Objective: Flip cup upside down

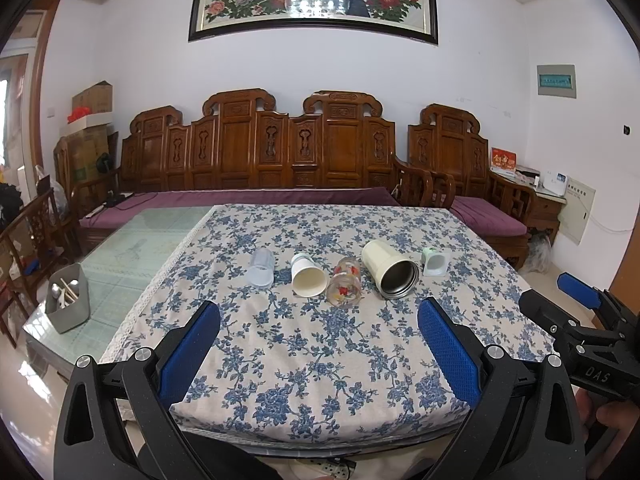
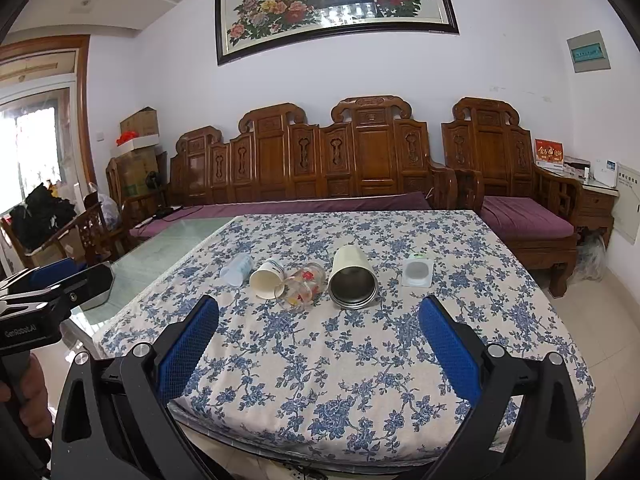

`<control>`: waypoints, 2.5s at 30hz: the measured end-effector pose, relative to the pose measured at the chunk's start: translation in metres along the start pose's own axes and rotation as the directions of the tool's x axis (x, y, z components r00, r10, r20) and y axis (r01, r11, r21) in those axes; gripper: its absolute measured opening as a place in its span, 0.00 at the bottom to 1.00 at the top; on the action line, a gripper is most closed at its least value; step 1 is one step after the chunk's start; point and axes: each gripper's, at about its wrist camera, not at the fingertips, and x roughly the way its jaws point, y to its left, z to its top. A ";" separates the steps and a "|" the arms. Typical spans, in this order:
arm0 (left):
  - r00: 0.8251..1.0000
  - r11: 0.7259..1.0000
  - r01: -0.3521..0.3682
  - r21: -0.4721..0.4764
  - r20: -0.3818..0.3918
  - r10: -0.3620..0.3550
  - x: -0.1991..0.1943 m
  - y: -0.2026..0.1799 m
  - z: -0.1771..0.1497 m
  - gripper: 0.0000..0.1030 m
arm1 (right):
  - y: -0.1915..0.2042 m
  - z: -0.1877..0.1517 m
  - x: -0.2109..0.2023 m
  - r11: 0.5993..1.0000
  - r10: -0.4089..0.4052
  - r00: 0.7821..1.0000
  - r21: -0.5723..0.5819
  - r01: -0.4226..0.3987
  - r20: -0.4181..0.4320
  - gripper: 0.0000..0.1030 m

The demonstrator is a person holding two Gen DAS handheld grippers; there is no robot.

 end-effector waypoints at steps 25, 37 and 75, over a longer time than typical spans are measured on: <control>1.000 1.000 0.004 -0.002 0.012 -0.004 -0.005 0.004 0.003 0.93 | -0.002 0.002 0.001 1.000 0.001 1.000 0.002 -0.001 -0.003 0.98; 0.998 1.000 0.017 0.011 -0.055 -0.016 0.018 0.007 -0.004 0.92 | -0.008 -0.001 0.013 1.000 0.009 0.999 0.006 -0.009 -0.033 0.98; 0.944 0.993 0.111 0.033 -0.316 -0.095 0.239 0.048 -0.015 0.92 | -0.063 0.054 0.363 0.995 -0.029 0.846 -0.096 -0.026 -0.533 0.86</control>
